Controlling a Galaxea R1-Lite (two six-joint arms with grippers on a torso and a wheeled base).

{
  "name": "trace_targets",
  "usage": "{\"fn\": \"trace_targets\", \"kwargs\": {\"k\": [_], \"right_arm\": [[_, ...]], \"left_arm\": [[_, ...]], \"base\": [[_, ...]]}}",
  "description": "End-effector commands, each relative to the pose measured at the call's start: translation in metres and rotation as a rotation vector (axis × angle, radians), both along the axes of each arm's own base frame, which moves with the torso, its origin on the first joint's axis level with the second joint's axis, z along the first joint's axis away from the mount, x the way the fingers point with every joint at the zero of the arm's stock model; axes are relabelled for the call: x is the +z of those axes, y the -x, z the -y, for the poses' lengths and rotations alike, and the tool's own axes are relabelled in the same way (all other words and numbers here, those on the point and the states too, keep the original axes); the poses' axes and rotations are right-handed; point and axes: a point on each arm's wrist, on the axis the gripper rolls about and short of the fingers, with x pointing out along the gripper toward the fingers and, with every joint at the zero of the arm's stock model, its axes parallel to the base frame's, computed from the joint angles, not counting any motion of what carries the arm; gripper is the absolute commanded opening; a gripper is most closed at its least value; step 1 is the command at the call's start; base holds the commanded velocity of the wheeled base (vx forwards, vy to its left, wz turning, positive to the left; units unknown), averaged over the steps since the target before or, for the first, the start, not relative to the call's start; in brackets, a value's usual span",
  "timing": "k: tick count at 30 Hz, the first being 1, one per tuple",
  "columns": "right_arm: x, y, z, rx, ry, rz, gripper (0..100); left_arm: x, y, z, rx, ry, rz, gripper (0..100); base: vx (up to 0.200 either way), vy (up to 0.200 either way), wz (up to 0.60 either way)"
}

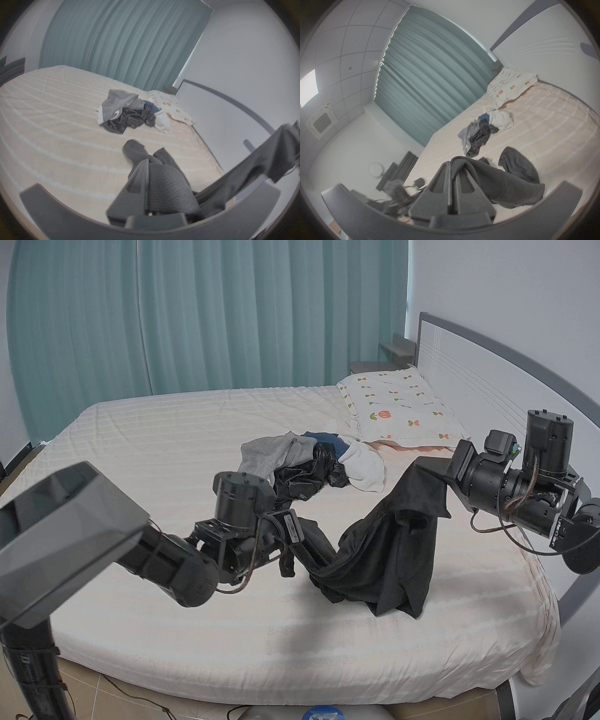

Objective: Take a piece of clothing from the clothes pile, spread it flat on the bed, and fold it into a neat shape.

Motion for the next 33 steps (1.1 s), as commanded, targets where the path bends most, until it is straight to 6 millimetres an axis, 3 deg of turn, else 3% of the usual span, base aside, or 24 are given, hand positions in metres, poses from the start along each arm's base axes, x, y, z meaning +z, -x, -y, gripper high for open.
{"fn": "trace_targets", "kwargs": {"k": [1, 2, 4, 5, 10, 14, 18, 27, 33], "right_arm": [[-0.001, -0.023, -0.019, -0.087, 0.017, 0.020, 0], [0.010, -0.026, -0.023, -0.114, 0.020, 0.069, 0], [0.017, -0.028, -0.022, -0.127, 0.019, 0.097, 0], [0.031, -0.028, -0.019, -0.138, 0.014, 0.152, 0], [0.052, -0.021, -0.010, -0.142, -0.005, 0.232, 0], [0.022, -0.018, -0.012, -0.126, 0.032, 0.137, 0], [-0.002, -0.013, -0.009, -0.090, -0.010, 0.019, 0], [-0.034, -0.014, -0.008, -0.071, -0.028, -0.119, 0], [-0.049, -0.009, -0.005, -0.069, -0.004, -0.167, 0]], "left_arm": [[0.086, 0.032, -0.022, 0.021, 0.117, 0.105, 0], [0.103, 0.036, -0.029, 0.028, 0.142, 0.144, 0], [0.112, 0.037, -0.035, 0.038, 0.154, 0.164, 0], [0.124, 0.038, -0.043, 0.056, 0.170, 0.192, 0], [0.133, 0.047, -0.052, 0.072, 0.207, 0.198, 0], [0.114, 0.052, -0.055, 0.113, 0.321, 0.091, 0], [0.086, 0.054, -0.059, 0.128, 0.310, -0.007, 0], [0.053, 0.067, -0.068, 0.085, 0.322, -0.067, 0], [0.041, 0.075, -0.072, 0.074, 0.414, -0.141, 0]], "base": [[0.000, 0.000, 0.00], [0.000, 0.000, 0.00], [0.000, 0.000, 0.00], [0.000, 0.000, 0.00], [0.000, 0.000, 0.00], [0.000, 0.000, 0.00], [0.000, 0.000, 0.00], [0.000, 0.000, 0.00], [-0.200, 0.000, 0.00]]}}
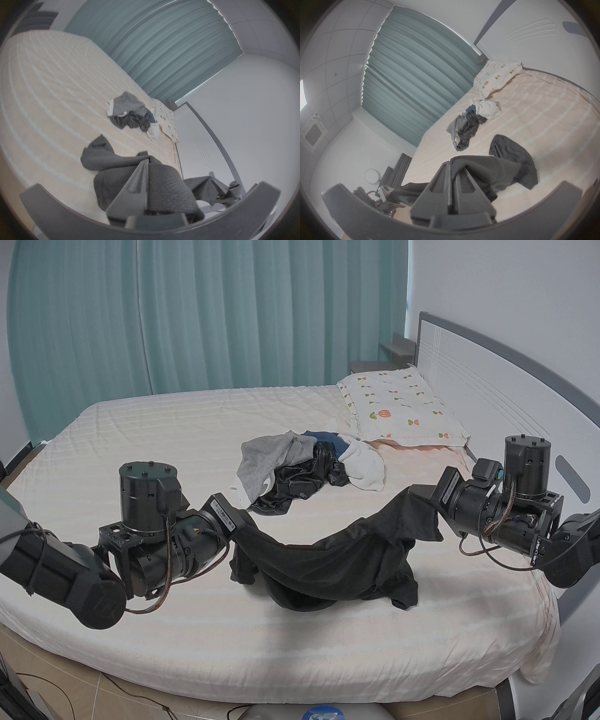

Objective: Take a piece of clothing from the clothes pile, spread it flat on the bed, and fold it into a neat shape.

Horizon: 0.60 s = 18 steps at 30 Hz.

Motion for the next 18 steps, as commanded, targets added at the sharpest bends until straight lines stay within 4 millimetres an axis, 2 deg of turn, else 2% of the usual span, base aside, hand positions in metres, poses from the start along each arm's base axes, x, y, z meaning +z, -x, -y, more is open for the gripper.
{"fn": "trace_targets", "kwargs": {"k": [1, 10, 15, 18], "right_arm": [[-0.017, -0.001, 0.000, -0.002, 0.020, -0.057, 0], [-0.038, -0.010, -0.004, -0.019, 0.042, -0.120, 0], [-0.037, -0.010, -0.006, -0.009, 0.026, -0.083, 0], [-0.037, -0.008, -0.006, -0.010, 0.024, -0.071, 0]], "left_arm": [[-0.017, 0.008, -0.008, -0.017, 0.010, -0.055, 0], [-0.027, 0.007, -0.007, -0.016, -0.002, -0.075, 0], [-0.036, 0.004, -0.006, -0.014, -0.011, -0.098, 0], [-0.035, 0.003, -0.010, -0.004, -0.007, -0.098, 0]], "base": [[0.000, 0.000, 0.00], [0.000, 0.000, 0.00], [0.000, 0.000, 0.00], [0.000, 0.200, 0.00]]}}
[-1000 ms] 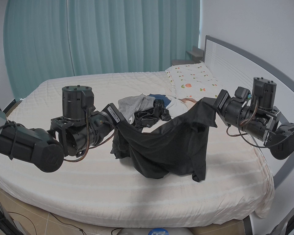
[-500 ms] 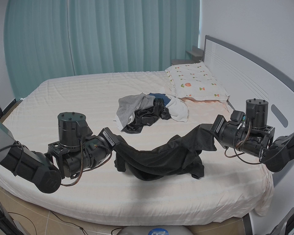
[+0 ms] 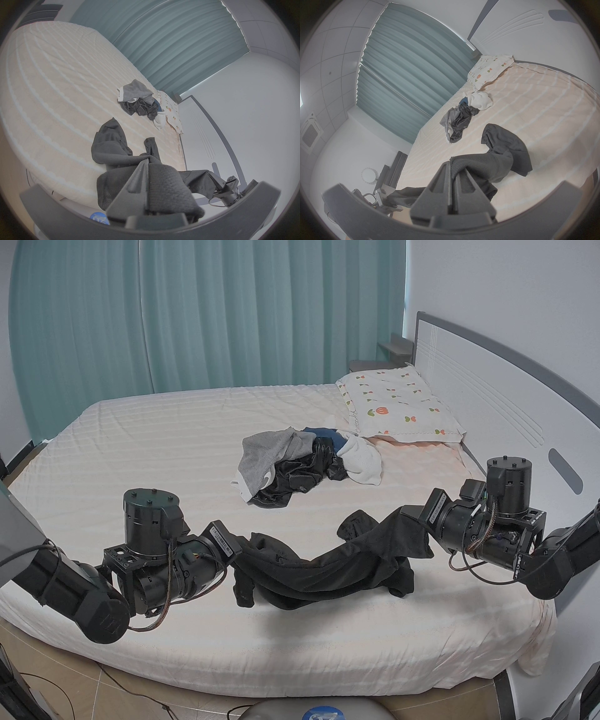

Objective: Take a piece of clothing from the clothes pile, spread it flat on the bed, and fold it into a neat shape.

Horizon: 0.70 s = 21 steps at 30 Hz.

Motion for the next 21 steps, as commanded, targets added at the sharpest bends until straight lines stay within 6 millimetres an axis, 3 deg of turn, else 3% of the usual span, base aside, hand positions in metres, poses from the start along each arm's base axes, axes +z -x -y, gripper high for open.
{"fn": "trace_targets", "kwargs": {"k": [1, 21], "right_arm": [[-0.004, 0.001, -0.001, 0.002, 0.005, 0.000, 0], [0.002, 0.001, -0.003, -0.071, 0.035, 0.043, 0]], "left_arm": [[-0.004, -0.003, -0.004, 0.018, -0.005, -0.012, 0], [0.012, 0.003, -0.009, 0.024, 0.017, 0.035, 0]], "base": [[0.000, 0.200, 0.00], [0.000, 0.200, 0.00]]}}
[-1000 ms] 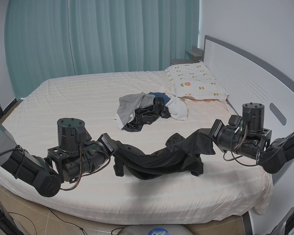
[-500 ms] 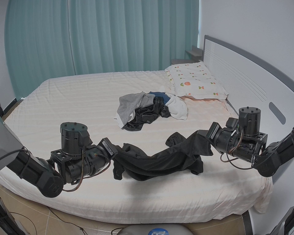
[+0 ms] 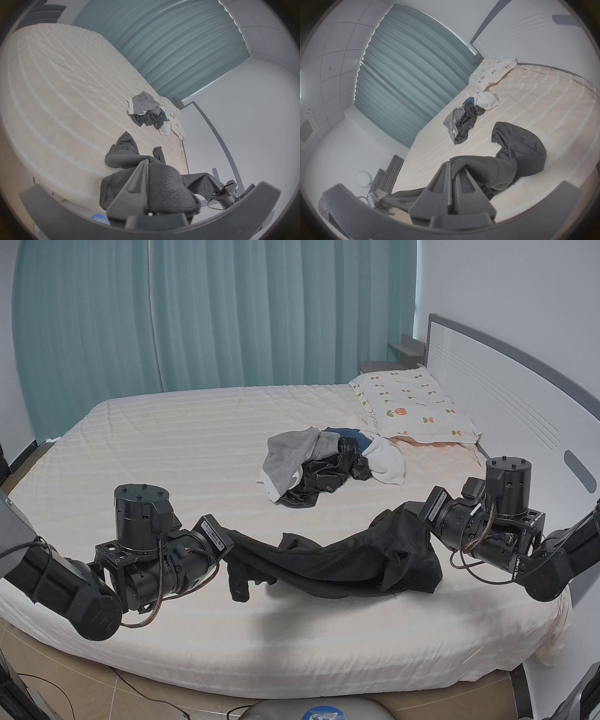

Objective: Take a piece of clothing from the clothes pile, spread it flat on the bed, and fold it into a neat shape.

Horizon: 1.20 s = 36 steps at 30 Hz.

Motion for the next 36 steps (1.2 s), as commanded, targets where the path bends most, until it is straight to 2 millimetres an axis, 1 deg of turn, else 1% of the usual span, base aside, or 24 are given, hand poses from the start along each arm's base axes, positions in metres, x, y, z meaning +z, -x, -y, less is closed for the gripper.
{"fn": "trace_targets", "kwargs": {"k": [1, 9, 15, 18, 23, 28, 31, 36], "right_arm": [[0.001, 0.000, -0.001, -0.008, 0.011, 0.011, 0], [0.002, 0.000, -0.001, -0.015, 0.019, 0.016, 0], [0.005, -0.002, -0.003, -0.066, 0.035, 0.040, 0], [0.006, -0.001, -0.004, -0.064, 0.041, 0.051, 0], [0.010, 0.000, -0.004, -0.068, 0.029, 0.120, 0], [0.011, 0.000, -0.004, -0.069, 0.027, 0.124, 0], [0.012, 0.002, -0.007, -0.061, 0.026, 0.127, 0], [0.012, 0.002, -0.008, -0.059, 0.025, 0.131, 0]], "left_arm": [[0.008, 0.003, -0.001, 0.001, 0.011, 0.022, 0], [0.015, 0.006, -0.003, 0.005, 0.019, 0.043, 0], [0.021, 0.007, -0.006, 0.014, 0.023, 0.064, 0], [0.023, 0.008, -0.007, 0.014, 0.026, 0.070, 0], [0.028, 0.010, -0.010, 0.022, 0.033, 0.085, 0], [0.030, 0.010, -0.011, 0.026, 0.033, 0.090, 0], [0.036, 0.011, -0.017, 0.037, 0.038, 0.109, 0], [0.038, 0.012, -0.018, 0.038, 0.040, 0.117, 0]], "base": [[0.000, 0.200, 0.00], [0.000, 0.200, 0.00], [0.000, 0.200, 0.00], [0.000, 0.200, 0.00], [0.000, 0.200, 0.00], [0.000, 0.200, 0.00], [0.000, 0.200, 0.00], [0.000, 0.200, 0.00]]}}
